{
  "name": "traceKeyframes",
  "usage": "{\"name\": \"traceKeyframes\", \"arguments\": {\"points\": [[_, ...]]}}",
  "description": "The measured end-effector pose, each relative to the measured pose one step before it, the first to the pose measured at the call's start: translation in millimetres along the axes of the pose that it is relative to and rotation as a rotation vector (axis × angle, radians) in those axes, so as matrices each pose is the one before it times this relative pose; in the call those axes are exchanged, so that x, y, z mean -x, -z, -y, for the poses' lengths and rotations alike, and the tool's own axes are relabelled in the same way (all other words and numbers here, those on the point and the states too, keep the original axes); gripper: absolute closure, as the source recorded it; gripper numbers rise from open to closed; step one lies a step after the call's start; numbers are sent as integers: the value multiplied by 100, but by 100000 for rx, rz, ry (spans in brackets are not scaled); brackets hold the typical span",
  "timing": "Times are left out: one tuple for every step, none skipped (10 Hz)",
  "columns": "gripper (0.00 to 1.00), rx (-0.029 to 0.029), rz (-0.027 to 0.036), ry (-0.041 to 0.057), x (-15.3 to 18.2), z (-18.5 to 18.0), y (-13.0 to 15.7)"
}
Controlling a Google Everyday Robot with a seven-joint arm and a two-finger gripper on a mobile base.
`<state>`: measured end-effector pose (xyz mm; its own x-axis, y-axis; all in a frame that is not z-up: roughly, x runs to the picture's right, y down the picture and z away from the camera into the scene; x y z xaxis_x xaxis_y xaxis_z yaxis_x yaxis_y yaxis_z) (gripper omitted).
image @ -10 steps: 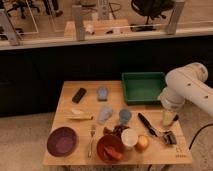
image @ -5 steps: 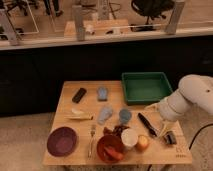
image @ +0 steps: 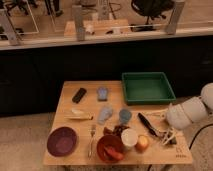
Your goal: Place pepper in tray
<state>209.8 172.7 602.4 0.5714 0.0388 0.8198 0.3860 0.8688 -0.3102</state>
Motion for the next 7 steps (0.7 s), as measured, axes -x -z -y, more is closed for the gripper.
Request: {"name": "traceKeyframes", "arguments": {"points": [[20, 13, 43, 630, 72, 8, -61], [20, 450, -3662, 2296, 292, 64, -310], [20, 1522, -6891, 3638, 523, -104, -592], [20, 1341, -5462, 3957, 712, 9, -762], [20, 1263, -1816, 3090, 573, 169, -936], [20, 703, 2056, 2347, 179, -128, -834], [20, 498, 4391, 408, -242, -596, -622]]}}
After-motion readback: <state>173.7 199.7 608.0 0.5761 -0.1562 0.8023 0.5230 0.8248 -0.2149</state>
